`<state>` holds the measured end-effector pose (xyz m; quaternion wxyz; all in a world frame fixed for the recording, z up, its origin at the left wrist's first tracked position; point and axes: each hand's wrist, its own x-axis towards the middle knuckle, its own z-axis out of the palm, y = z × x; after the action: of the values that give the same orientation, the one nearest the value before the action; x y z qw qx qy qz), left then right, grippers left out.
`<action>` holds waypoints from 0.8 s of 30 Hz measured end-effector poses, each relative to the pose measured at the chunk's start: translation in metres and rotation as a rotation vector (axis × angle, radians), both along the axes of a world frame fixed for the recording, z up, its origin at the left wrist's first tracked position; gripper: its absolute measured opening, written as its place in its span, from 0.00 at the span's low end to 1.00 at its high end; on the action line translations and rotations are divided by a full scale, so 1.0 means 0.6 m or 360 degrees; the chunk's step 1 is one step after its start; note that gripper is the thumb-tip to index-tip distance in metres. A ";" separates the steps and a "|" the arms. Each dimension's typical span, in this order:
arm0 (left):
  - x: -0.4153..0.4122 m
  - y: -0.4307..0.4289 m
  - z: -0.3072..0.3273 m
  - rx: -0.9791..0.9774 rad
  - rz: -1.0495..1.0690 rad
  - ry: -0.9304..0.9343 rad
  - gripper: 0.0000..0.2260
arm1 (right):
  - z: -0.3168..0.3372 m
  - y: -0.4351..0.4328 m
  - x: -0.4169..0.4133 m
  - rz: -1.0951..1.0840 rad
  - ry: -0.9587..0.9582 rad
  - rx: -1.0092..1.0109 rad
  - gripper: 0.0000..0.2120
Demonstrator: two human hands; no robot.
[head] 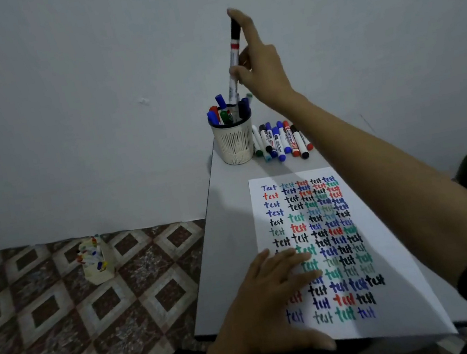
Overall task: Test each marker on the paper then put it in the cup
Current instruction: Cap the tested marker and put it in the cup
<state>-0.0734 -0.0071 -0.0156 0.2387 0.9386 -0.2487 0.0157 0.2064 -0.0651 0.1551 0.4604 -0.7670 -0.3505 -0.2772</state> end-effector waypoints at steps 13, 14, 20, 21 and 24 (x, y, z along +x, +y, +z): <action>0.002 -0.003 0.001 0.0027 0.0069 0.0033 0.37 | -0.110 -0.010 0.039 -0.0213 -0.0059 -0.0553 0.16; 0.002 -0.003 0.001 0.0025 0.0074 0.0034 0.37 | -0.116 -0.024 0.036 -0.0228 -0.0020 -0.0413 0.17; 0.001 -0.006 0.002 0.0004 0.0087 0.0020 0.37 | -0.213 -0.160 0.068 -0.0550 0.0771 -0.0864 0.22; 0.000 -0.007 0.002 0.0004 0.0092 0.0021 0.37 | -0.230 -0.180 0.068 -0.0557 0.0849 -0.1066 0.23; 0.002 -0.008 0.003 0.0020 0.0107 0.0018 0.37 | -0.266 -0.212 0.051 -0.0520 0.0880 -0.1093 0.21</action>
<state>-0.0725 -0.0118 -0.0135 0.2337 0.9479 -0.2159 0.0168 0.2370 -0.1924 -0.0042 0.2065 -0.9651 -0.1609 0.0007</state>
